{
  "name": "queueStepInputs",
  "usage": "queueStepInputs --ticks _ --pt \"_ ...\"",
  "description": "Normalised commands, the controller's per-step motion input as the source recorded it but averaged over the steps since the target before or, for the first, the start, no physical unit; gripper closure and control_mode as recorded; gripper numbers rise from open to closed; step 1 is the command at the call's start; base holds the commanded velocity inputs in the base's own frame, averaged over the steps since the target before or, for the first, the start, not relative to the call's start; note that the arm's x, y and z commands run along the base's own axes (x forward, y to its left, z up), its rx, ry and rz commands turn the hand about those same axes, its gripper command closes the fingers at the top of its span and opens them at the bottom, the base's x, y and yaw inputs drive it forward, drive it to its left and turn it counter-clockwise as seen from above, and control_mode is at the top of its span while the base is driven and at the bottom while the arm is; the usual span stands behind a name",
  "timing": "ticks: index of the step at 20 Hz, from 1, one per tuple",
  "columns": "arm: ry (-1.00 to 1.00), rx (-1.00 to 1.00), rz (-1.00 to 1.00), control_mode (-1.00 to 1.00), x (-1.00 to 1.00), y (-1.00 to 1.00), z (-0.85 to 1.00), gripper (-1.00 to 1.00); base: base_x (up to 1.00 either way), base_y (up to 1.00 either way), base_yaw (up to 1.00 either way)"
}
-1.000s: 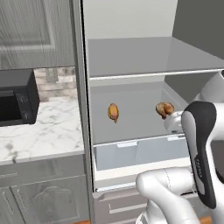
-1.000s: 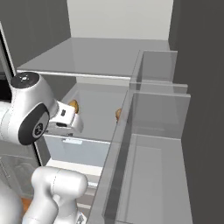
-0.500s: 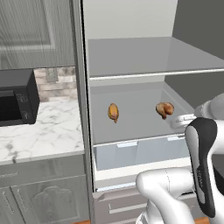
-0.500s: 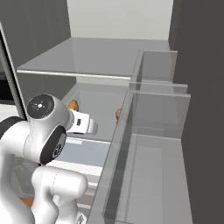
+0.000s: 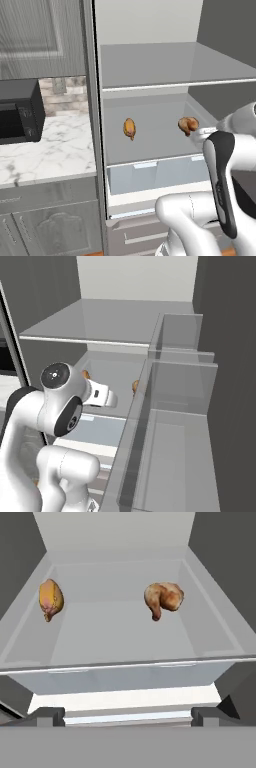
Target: Gather the lime and eggplant from the fridge and place them on a tray on the dining counter. Then gather the chicken drumsticks from the fridge and place them on the other tray.
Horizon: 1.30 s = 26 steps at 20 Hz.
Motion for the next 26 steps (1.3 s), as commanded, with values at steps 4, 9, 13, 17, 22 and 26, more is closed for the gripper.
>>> queueStepInputs --ticks 4,9,13,17,22,26 --pt "-0.04 0.0 -0.01 -1.0 0.35 0.0 -0.28 -1.0 0.0 0.0 0.0" --pt "-0.04 0.0 0.0 -1.0 0.39 0.0 -0.28 -1.0 0.0 0.0 0.0" --pt "-0.02 0.0 0.0 -1.0 0.38 0.0 -0.2 -1.0 0.0 0.0 0.0" --pt "0.0 0.0 0.0 -1.0 0.34 0.0 -0.18 -1.0 0.0 0.0 0.0" --pt "0.0 0.0 0.01 -1.0 0.37 -0.01 -0.07 -1.0 0.0 0.0 0.0" --pt "0.0 0.02 0.01 -1.0 0.5 -0.13 0.0 -1.0 0.0 0.0 0.0"
